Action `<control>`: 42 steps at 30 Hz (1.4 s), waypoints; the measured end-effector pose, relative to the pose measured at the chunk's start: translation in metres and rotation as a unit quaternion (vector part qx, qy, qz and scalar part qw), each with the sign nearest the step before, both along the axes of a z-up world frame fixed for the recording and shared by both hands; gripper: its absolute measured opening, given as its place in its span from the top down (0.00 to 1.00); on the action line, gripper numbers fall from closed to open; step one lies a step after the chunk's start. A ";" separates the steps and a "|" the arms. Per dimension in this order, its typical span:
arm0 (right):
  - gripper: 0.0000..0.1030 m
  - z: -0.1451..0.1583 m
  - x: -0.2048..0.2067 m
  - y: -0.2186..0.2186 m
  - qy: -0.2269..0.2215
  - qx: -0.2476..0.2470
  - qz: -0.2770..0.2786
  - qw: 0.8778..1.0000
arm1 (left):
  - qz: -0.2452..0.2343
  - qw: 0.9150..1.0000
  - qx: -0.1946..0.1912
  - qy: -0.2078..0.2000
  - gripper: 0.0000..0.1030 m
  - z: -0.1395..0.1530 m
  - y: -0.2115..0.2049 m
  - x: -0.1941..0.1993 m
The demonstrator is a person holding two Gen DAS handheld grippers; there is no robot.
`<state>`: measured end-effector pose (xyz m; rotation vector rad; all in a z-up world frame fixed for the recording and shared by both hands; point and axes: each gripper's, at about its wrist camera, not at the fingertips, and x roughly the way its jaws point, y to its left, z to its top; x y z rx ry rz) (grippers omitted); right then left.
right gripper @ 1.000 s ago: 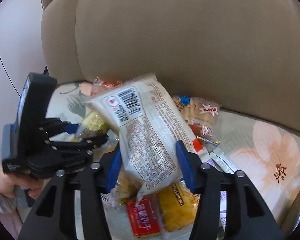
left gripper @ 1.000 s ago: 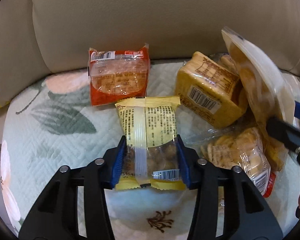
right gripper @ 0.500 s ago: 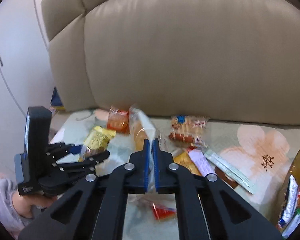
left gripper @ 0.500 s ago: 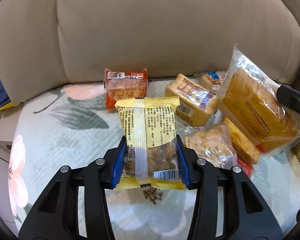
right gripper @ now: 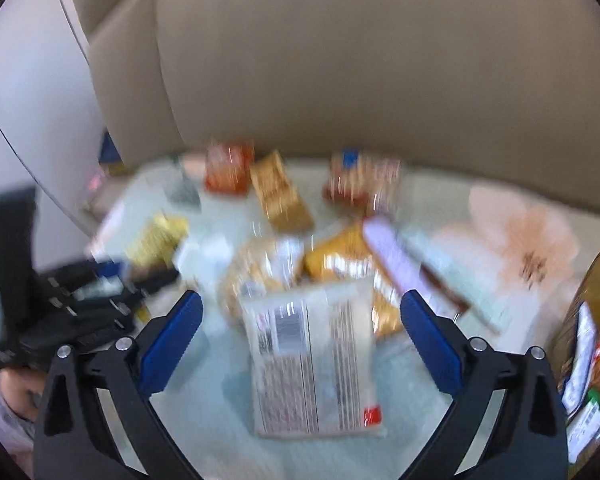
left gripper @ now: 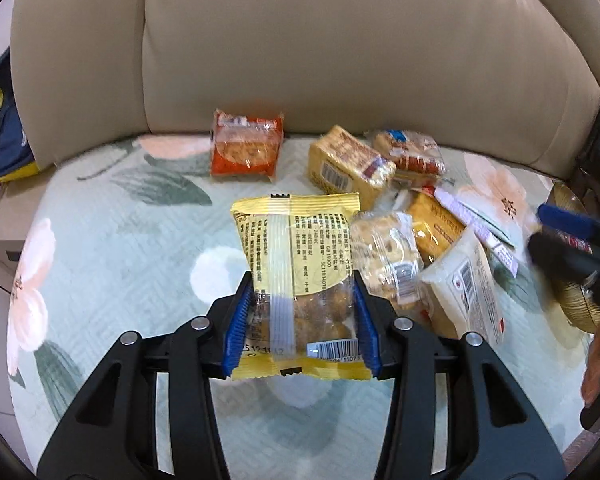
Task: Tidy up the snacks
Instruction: 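Lift the yellow-white pack with the left tool while the right tool lifts the white bread bag, then carry both held snacks over the gold bowl and open both tools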
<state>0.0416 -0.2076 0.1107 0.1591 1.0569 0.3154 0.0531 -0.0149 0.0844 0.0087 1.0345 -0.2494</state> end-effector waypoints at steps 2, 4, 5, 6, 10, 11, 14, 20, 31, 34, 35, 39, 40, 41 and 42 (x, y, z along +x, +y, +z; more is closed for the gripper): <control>0.05 -0.024 0.003 0.012 0.041 -0.034 0.029 0.998 | -0.006 1.000 0.005 0.004 0.55 -0.002 0.001 -0.003; 0.05 -0.044 0.003 0.019 0.070 -0.061 0.037 0.995 | -0.006 1.000 0.004 0.000 0.55 -0.003 0.009 -0.010; 0.05 -0.053 0.004 0.023 0.092 -0.058 0.041 0.993 | -0.002 1.000 0.001 0.002 0.55 -0.003 0.015 -0.013; 0.05 -0.062 0.005 0.027 0.111 -0.061 0.041 0.991 | 0.005 1.000 -0.006 0.008 0.55 -0.005 0.022 -0.015; 0.29 -0.085 -0.001 0.042 0.122 -0.149 0.032 0.981 | 0.034 0.999 -0.020 0.026 0.55 -0.012 0.040 -0.014; 0.30 -0.081 0.000 0.034 0.126 -0.122 0.004 0.984 | 0.037 0.999 -0.011 0.021 0.55 -0.012 0.042 -0.013; 0.31 -0.056 -0.003 -0.001 0.107 -0.030 -0.098 0.989 | 0.033 0.999 0.022 -0.006 0.55 -0.008 0.040 -0.013; 0.31 0.041 -0.024 -0.041 -0.002 -0.028 -0.137 0.990 | 0.009 0.998 0.038 -0.042 0.55 0.026 0.012 -0.016; 0.30 0.076 -0.117 -0.199 -0.006 -0.098 -0.345 0.933 | -0.130 0.988 -0.062 -0.057 0.55 0.104 -0.170 -0.020; 0.18 0.058 -0.138 -0.233 0.012 -0.077 -0.389 0.918 | -0.177 0.980 -0.078 -0.051 0.55 0.100 -0.231 -0.031; 0.05 0.048 -0.143 -0.244 0.021 -0.071 -0.405 0.911 | -0.195 0.976 -0.080 -0.049 0.54 0.095 -0.252 -0.036; 0.05 0.011 -0.148 -0.269 0.065 -0.051 -0.436 0.896 | -0.248 0.967 -0.056 -0.014 0.05 0.064 -0.308 -0.042; 0.05 0.007 -0.149 -0.272 0.068 -0.049 -0.441 0.894 | -0.254 0.966 -0.039 -0.003 0.05 0.056 -0.315 -0.044; 0.05 0.007 -0.143 -0.274 0.066 -0.049 -0.443 0.893 | -0.257 0.966 -0.030 0.002 0.05 0.050 -0.317 -0.044; 0.05 0.010 -0.143 -0.272 0.056 -0.050 -0.443 0.894 | -0.259 0.965 -0.027 0.002 0.05 0.046 -0.317 -0.046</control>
